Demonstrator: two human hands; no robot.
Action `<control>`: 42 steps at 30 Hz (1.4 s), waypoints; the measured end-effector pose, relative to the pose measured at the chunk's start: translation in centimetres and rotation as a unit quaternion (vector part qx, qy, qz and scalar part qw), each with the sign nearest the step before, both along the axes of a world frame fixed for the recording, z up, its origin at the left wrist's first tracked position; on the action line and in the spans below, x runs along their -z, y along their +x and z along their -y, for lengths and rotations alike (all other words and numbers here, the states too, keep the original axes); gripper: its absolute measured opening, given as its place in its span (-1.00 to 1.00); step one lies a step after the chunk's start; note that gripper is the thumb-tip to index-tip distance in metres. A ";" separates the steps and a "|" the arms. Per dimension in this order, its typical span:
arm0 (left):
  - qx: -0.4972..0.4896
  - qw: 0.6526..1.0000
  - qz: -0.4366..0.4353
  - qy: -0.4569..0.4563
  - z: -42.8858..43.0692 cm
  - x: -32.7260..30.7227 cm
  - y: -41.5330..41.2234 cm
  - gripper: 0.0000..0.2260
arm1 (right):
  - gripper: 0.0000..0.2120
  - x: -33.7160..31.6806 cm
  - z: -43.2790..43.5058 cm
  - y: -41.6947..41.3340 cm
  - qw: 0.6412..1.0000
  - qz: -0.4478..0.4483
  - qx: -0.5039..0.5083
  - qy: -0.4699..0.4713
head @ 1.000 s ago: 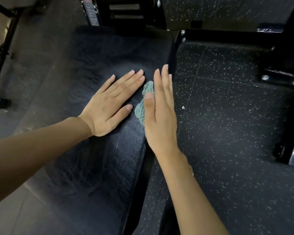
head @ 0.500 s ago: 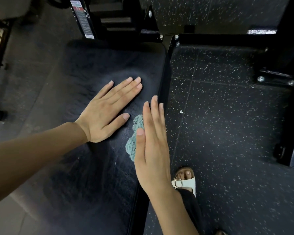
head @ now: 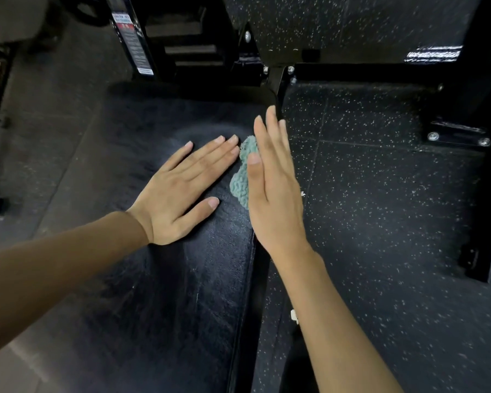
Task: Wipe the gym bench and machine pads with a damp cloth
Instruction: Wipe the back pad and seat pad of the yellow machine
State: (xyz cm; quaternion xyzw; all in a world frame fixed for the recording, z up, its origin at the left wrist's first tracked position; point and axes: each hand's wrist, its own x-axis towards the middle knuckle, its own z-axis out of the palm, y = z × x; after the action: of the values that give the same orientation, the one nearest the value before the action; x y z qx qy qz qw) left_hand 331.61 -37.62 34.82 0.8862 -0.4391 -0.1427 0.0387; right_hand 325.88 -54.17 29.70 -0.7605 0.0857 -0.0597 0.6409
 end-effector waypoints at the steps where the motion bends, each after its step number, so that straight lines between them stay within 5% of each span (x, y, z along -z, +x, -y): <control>1: 0.001 1.000 0.000 0.001 0.0 0.0 0.2 -0.43 | -0.54 -0.1 -0.2 -0.4 1.000 -0.001 -0.001 -0.005; 12: 0.008 1.000 0.009 -0.003 0.3 0.0 2.2 -0.43 | -0.53 -1.1 -2.4 -7.2 0.999 -0.004 -0.032 -0.039; 26: 0.019 1.000 0.005 -0.002 0.4 0.3 4.0 -0.42 | -0.56 -0.6 1.5 3.2 0.998 -0.024 -0.017 -0.046; 42: 0.033 0.999 0.006 0.005 0.5 0.3 5.0 -0.41 | -0.55 -1.0 0.3 -0.5 0.999 -0.019 -0.029 -0.037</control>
State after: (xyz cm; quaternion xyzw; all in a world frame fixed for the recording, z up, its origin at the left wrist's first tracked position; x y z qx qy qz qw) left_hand 336.62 -38.10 34.53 0.8722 -0.4676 -0.1411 0.0273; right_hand 325.35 -54.45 30.72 -0.7871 0.0740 -0.0297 0.6117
